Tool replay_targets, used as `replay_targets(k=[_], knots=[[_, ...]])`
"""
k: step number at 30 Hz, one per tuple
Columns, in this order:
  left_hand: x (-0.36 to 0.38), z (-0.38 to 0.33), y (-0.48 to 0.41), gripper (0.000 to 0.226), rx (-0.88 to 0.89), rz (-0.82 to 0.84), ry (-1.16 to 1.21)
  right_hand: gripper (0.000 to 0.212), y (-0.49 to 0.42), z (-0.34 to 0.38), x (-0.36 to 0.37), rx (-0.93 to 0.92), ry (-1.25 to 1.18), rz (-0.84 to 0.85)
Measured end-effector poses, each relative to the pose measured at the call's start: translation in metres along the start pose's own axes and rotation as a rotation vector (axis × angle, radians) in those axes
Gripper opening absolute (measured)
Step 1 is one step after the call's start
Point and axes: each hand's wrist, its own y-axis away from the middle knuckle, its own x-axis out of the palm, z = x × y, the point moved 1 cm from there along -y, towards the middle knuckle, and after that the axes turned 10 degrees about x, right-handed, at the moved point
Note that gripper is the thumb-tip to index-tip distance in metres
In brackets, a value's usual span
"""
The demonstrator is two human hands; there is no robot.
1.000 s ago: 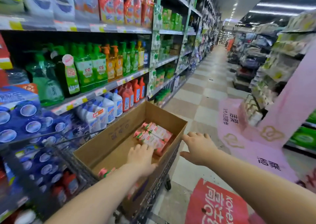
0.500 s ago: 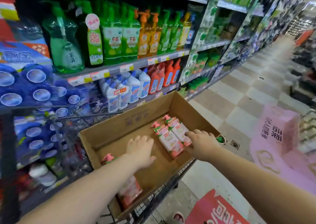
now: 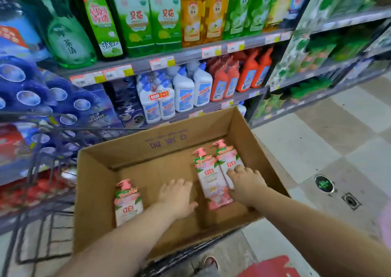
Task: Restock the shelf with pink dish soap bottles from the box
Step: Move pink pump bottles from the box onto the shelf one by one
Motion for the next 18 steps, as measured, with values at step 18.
replay_targets(k=[18], knots=[[0.075, 0.006, -0.120, 0.087, -0.322, 0.123, 0.749, 0.084, -0.126, 0.027, 0.069, -0.013, -0.115, 0.257]])
